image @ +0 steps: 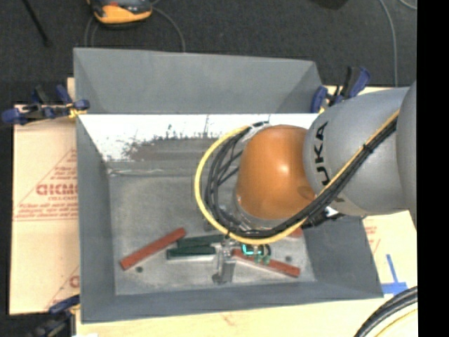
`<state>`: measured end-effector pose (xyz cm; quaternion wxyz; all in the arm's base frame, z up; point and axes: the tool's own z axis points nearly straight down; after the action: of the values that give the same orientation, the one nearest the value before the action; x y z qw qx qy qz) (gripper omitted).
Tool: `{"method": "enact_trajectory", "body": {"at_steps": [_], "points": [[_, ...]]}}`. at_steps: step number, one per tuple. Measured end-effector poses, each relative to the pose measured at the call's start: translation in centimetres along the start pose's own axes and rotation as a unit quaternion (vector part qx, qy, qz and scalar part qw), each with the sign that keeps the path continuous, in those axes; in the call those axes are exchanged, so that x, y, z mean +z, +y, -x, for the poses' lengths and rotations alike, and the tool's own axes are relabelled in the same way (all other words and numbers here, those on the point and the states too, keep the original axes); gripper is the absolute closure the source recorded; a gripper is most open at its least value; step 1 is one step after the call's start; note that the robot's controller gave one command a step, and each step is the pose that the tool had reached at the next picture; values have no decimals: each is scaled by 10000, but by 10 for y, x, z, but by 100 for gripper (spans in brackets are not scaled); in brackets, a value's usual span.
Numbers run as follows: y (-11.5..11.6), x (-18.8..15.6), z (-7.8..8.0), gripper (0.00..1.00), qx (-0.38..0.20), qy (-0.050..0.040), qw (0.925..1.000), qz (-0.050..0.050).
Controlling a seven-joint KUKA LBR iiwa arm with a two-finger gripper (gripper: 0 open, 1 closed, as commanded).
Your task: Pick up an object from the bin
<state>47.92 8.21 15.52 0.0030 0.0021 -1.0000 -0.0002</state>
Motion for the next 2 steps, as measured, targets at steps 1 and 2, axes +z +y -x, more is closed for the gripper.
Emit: {"method": "enact_trajectory", "body": {"at_steps": [1, 2], "points": [[0, -4, 2, 0, 15, -41, 10000, 5], [-9, 82, 14, 100, 113, -76, 9999, 10]]}}
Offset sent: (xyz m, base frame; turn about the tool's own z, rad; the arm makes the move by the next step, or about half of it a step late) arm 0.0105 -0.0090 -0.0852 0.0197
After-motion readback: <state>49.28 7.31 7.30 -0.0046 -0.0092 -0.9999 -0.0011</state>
